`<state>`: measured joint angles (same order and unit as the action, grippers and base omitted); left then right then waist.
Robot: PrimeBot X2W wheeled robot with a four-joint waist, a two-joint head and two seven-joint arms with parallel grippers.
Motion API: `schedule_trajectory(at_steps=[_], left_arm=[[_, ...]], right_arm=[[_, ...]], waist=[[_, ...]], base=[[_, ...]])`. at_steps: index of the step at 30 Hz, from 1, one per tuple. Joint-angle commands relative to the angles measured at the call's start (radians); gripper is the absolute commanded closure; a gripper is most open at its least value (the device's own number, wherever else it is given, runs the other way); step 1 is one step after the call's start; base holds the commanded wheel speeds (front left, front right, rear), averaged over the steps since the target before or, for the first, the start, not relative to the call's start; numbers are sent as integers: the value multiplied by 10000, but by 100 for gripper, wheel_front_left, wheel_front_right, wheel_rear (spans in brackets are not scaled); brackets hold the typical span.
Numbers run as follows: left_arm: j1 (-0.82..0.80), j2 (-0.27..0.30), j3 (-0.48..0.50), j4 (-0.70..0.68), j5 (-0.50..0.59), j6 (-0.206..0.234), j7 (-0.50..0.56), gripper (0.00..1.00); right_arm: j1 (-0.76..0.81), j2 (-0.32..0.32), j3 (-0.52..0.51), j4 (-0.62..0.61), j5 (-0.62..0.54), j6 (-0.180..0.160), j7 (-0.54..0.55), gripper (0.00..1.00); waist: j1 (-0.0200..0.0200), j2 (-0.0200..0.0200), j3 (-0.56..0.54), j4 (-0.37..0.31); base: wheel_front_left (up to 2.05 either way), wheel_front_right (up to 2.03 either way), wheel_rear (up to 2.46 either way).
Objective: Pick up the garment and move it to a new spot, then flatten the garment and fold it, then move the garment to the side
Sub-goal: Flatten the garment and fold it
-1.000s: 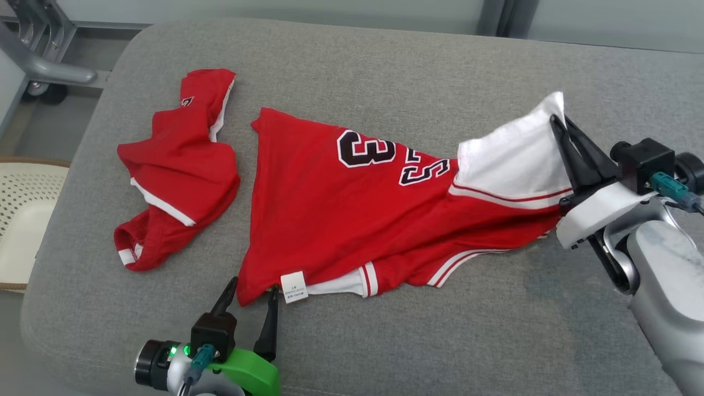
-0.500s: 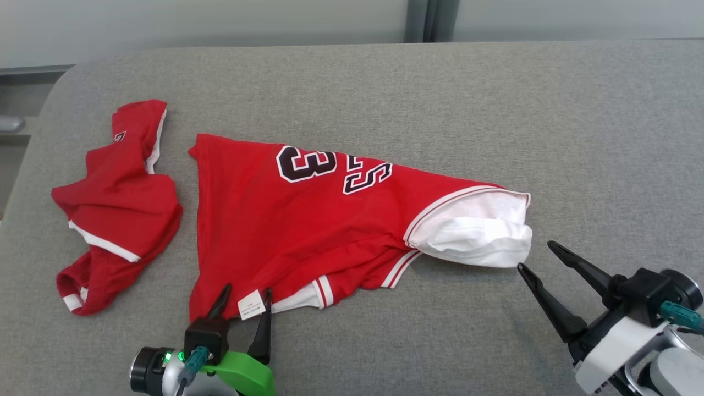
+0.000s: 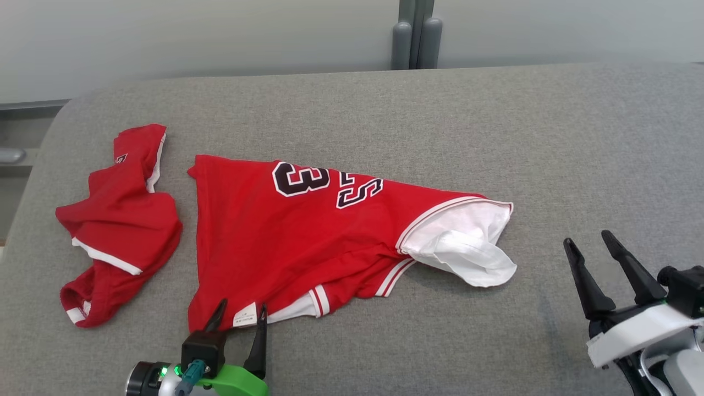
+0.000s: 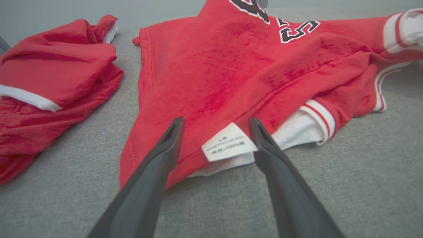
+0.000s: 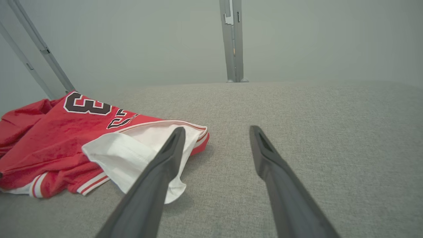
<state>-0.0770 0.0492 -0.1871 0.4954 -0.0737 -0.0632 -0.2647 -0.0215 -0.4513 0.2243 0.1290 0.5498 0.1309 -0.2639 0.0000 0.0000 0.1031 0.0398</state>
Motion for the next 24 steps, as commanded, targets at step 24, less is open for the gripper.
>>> schedule_trajectory(at_steps=[24], left_arm=[[-302,23,-764,-364,-360,202,8,0]], right_arm=[[-3301,476,2167,4752,3637,-10,1123,0]], waist=[[0,0,1130,2049]], base=[[0,0,0]])
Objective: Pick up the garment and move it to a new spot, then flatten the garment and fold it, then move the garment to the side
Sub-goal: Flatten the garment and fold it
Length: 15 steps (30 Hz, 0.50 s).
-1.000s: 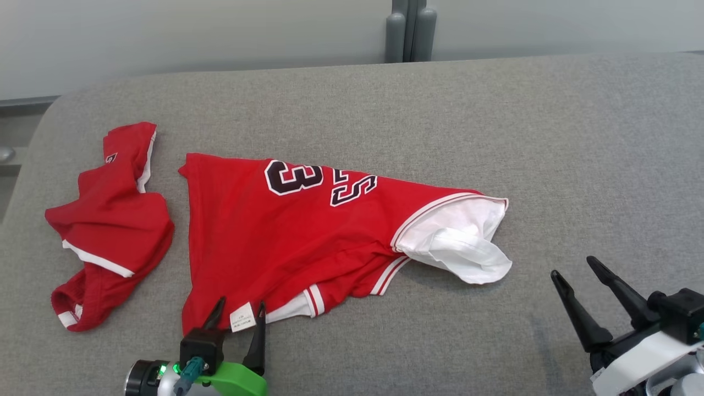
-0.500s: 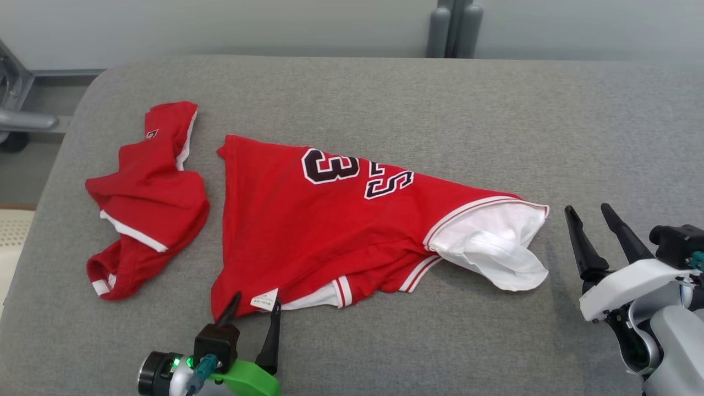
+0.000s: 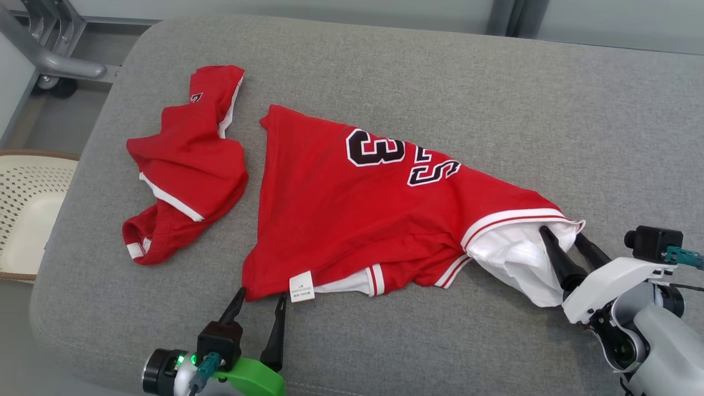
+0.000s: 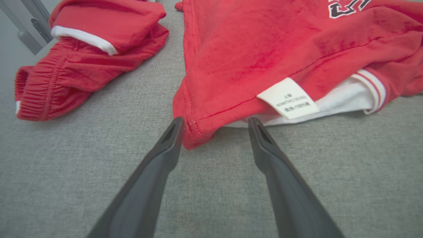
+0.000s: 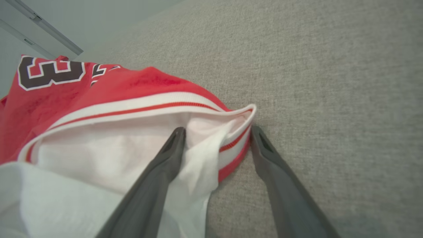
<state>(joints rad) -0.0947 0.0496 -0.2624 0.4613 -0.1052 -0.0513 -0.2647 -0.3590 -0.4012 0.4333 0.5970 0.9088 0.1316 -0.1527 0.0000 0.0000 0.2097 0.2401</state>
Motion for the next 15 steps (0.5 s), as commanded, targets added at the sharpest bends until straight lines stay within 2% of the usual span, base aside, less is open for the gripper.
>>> schedule_trajectory(at_steps=[1,2,3,6,10,14,15], left_arm=[[-163,19,-22,-36,-71,90,8,0],[-217,19,-54,-50,-87,93,8,0],[-280,19,-94,-79,-103,96,8,0],[-389,19,-250,-165,-208,83,8,0],[-604,19,-562,-232,-383,118,9,0],[-534,20,-774,-207,-574,204,9,0],[-466,20,-787,-159,-618,217,9,0]], right_arm=[[4,-90,191,87,160,-19,-13,43],[-108,-183,315,38,209,-19,-95,83],[-262,-287,415,-17,209,-17,-204,100],[-1056,-868,595,-18,-343,-17,-714,100],[-2505,-1556,300,289,-1878,-17,-1102,100],[-3011,-1798,-346,504,-3497,-16,-1124,100],[-2822,-1700,-519,889,-3536,-17,-1123,72]], waist=[[0,0,86,51],[0,0,121,66],[0,0,167,89],[0,0,334,225],[0,0,527,542],[0,0,495,836],[0,0,427,876]], base=[[0,0,0],[0,0,0],[0,0,0],[0,0,0],[0,0,0],[0,0,0],[0,0,0]])
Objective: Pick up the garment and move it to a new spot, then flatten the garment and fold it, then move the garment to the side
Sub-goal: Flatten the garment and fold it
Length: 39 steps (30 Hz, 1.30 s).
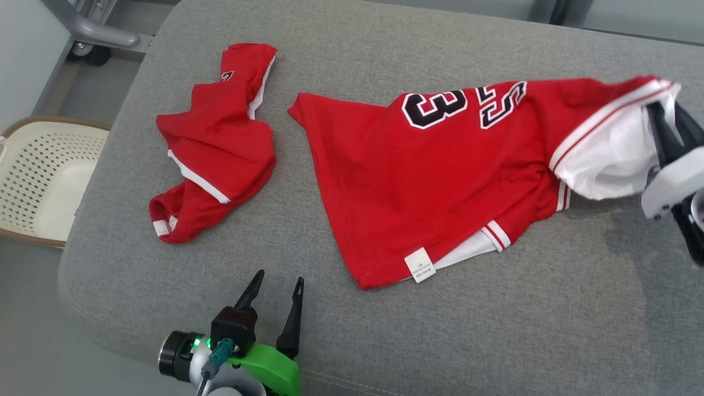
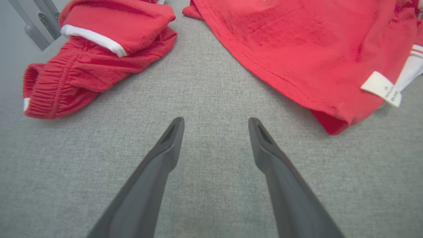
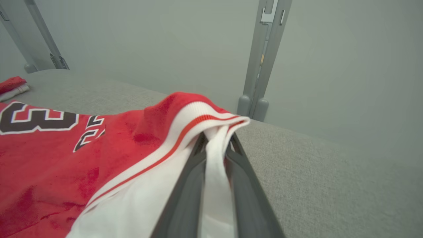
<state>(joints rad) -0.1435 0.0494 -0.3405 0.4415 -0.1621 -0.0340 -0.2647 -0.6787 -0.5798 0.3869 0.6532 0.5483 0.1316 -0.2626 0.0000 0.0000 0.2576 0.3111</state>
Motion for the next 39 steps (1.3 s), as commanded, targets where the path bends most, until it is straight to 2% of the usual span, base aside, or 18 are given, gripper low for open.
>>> schedule_trajectory(at_steps=[1,4,7,12,17,25,31,39], left_arm=[[92,22,-5,73,-64,73,9,0],[255,25,93,166,-83,123,9,0],[326,18,175,133,-98,121,9,0],[466,24,435,125,39,109,9,0],[571,24,821,102,137,170,9,0],[878,25,1268,5,111,334,9,0],[1248,24,1430,-114,-93,340,9,0],[1719,25,1539,-381,-45,284,9,0]], right_arm=[[519,166,-137,761,-37,-16,-26,0],[614,337,-527,1680,-389,-17,-33,0],[1281,482,-1380,1909,-688,-16,-28,0],[2488,923,-2763,1100,-1236,-16,-32,0],[3932,1830,-3672,-408,-1724,-16,-32,0],[4975,3023,-3919,-2331,-2592,-16,-31,0],[5428,3729,-3945,-2952,-3146,-16,-32,0],[6035,4337,-3968,-3387,-3723,-16,-33,0]], waist=[[0,0,-123,174],[0,0,-329,58],[0,0,-528,-230],[0,0,-906,-950],[0,0,-1277,-1632],[0,0,-1773,-2152],[0,0,-2226,-2477],[0,0,-2659,-2905]], base=[[0,0,0],[0,0,0],[0,0,0],[0,0,0],[0,0,0],[0,0,0],[0,0,0],[0,0,0]])
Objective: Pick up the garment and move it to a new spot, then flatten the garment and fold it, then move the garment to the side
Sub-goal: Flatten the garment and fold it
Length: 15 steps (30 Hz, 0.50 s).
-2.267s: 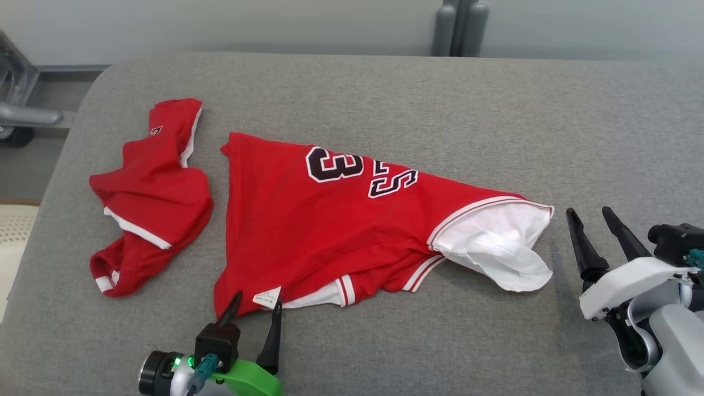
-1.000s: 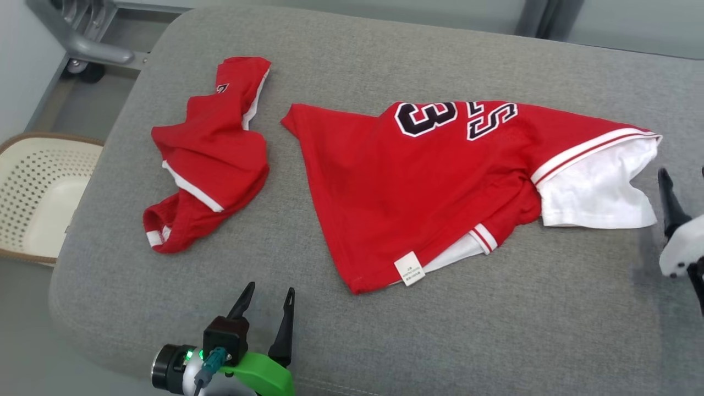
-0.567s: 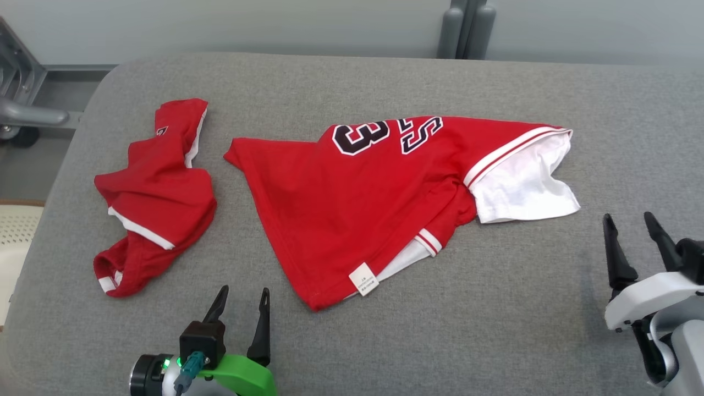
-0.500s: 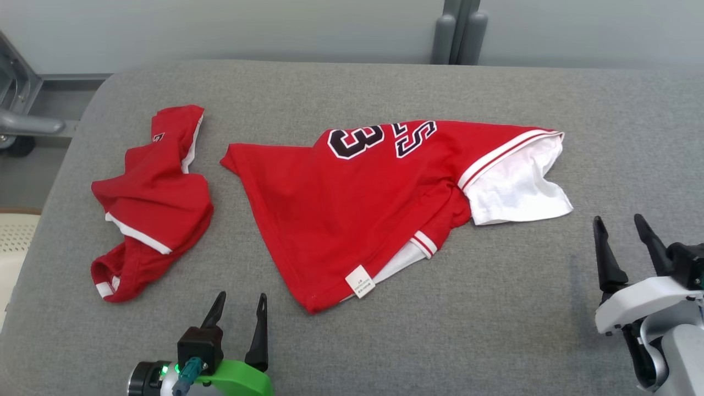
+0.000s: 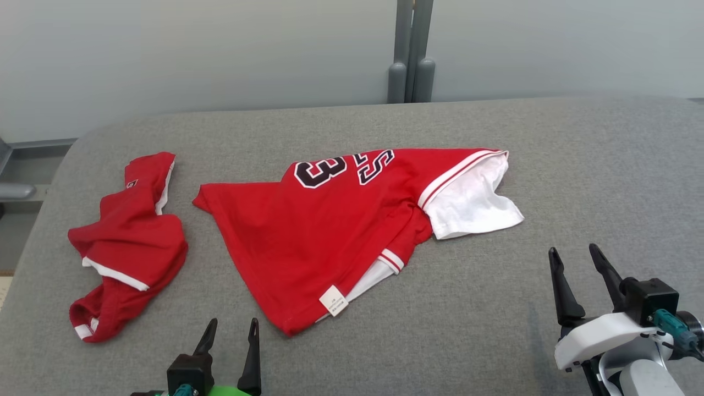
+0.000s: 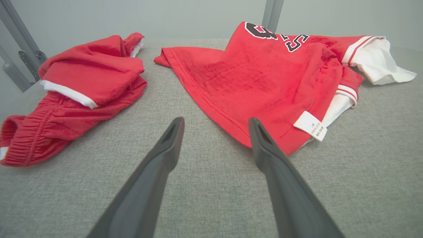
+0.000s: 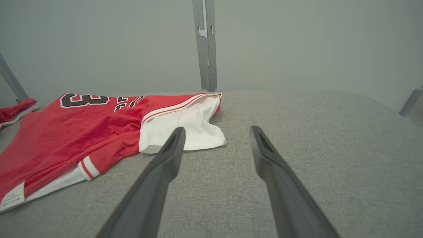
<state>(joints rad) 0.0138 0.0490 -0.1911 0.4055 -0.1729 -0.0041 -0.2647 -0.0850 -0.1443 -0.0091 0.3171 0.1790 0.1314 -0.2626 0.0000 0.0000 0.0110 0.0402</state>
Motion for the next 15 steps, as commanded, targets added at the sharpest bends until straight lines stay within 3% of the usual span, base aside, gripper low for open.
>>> schedule_trajectory(at_steps=[1,15], left_arm=[[194,29,65,-43,81,-25,9,0],[462,29,147,-504,343,-82,9,0]], right_arm=[[145,-21,-13,-48,-59,-14,-33,0],[537,263,-113,-102,-157,-14,-33,0]], waist=[[0,0,-222,-230],[0,0,-397,-278]], base=[[0,0,0],[0,0,0]])
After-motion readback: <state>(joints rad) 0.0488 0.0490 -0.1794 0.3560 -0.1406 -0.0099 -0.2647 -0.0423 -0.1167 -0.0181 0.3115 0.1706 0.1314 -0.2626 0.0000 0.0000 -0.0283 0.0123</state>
